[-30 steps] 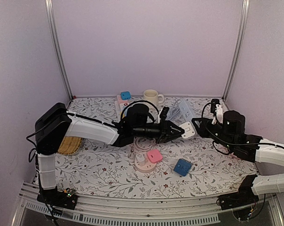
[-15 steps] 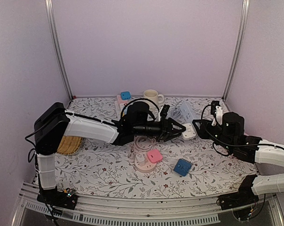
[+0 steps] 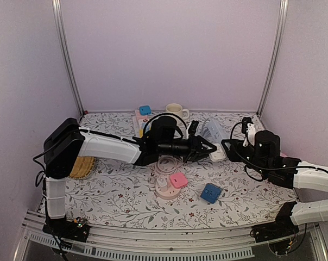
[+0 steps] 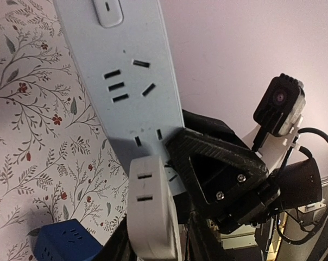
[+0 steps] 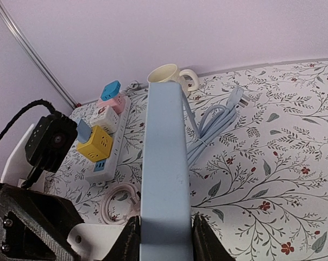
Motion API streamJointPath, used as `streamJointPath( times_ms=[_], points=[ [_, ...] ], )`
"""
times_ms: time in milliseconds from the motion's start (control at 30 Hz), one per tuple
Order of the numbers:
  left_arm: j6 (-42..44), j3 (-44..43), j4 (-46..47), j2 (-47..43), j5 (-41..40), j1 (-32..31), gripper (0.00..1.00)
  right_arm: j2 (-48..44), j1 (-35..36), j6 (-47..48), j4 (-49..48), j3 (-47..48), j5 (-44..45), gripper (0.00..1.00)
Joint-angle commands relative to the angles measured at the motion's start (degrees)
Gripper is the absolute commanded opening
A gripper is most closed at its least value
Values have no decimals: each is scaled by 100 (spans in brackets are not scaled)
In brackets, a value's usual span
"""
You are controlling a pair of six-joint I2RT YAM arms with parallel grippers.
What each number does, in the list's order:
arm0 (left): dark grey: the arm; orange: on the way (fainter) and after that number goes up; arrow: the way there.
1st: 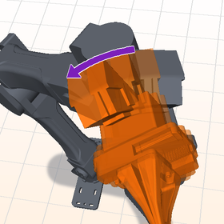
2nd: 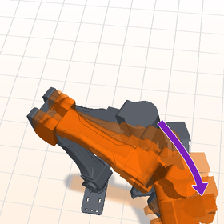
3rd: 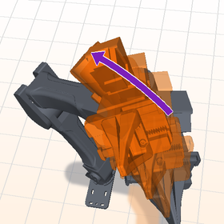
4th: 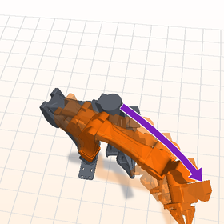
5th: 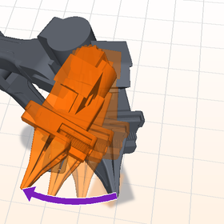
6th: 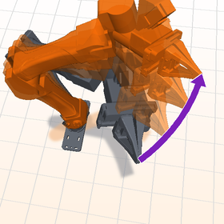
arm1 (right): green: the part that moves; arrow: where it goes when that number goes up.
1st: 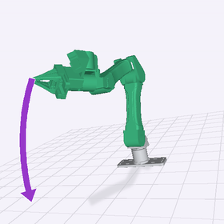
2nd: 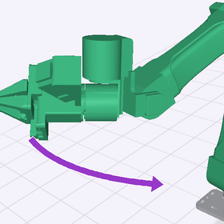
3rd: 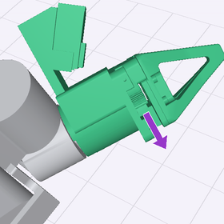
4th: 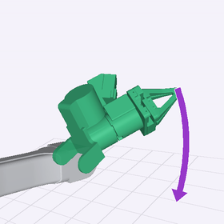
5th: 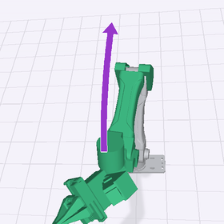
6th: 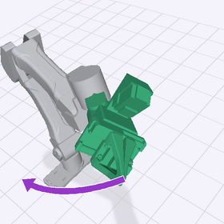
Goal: Pull the plug off the socket
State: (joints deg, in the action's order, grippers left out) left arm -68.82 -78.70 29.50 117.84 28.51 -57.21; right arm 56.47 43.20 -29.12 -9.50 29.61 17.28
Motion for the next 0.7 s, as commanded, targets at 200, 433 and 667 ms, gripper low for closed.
streamJointPath(
  times_ms=[200, 433, 667],
  points=[
    [-33, -169, -77, 130, 44, -16, 23, -60, 174, 202, -621, 340, 66, 2],
    [-91, 57, 150, -35, 161, 3, 1, -131, 171, 608, -382, 307, 700, 2],
    [-150, 446, 329, -343, 190, 83, 0, -238, 165, 1116, -219, 176, 1482, 2]
  ],
)
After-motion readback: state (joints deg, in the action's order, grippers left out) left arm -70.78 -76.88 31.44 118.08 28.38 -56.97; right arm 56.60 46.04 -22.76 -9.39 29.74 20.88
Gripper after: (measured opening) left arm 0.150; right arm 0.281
